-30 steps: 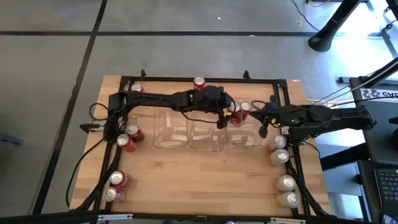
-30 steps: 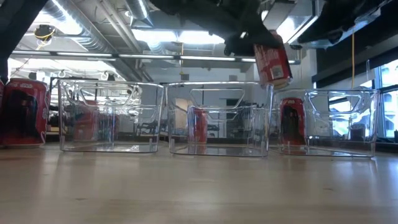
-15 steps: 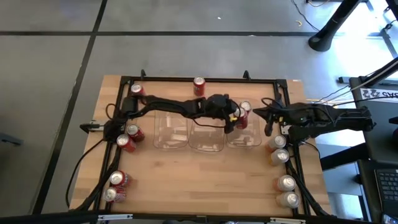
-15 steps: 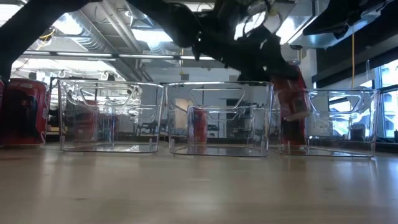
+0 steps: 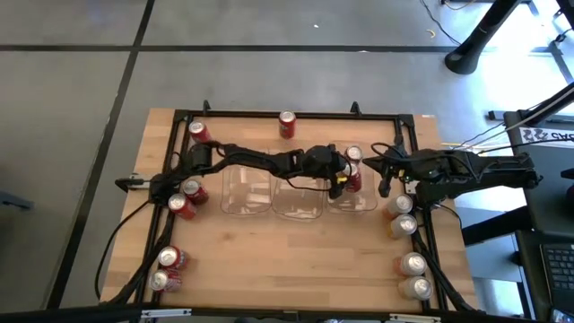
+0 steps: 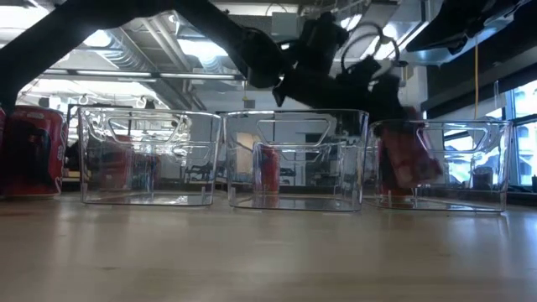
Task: Sort soda cans
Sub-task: Put the red soda can into the right transparent bin
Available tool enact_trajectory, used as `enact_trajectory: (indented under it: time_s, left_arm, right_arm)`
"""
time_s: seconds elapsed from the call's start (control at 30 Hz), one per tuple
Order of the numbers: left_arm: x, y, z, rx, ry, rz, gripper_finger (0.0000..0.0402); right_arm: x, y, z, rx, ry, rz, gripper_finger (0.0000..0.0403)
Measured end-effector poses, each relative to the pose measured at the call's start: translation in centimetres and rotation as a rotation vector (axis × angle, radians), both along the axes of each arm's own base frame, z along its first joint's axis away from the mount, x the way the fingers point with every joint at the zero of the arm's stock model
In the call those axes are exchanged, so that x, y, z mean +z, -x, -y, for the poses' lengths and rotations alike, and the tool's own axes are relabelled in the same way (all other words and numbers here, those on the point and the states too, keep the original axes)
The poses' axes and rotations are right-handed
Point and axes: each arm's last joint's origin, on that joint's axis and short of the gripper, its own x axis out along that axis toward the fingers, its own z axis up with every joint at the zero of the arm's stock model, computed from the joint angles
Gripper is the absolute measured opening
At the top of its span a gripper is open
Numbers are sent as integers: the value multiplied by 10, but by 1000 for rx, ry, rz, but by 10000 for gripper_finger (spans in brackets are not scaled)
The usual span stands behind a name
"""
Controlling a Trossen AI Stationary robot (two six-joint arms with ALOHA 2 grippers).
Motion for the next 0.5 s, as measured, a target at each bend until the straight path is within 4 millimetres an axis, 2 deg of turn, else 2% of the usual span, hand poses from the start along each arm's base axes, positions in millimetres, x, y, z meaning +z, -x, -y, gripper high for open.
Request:
enact_trajectory:
  time_s: [0.5]
  left_arm:
    - [-1, 0, -2, -6, -50, -15, 306]
  right_arm:
    - [0, 0, 0, 10, -5, 0, 7]
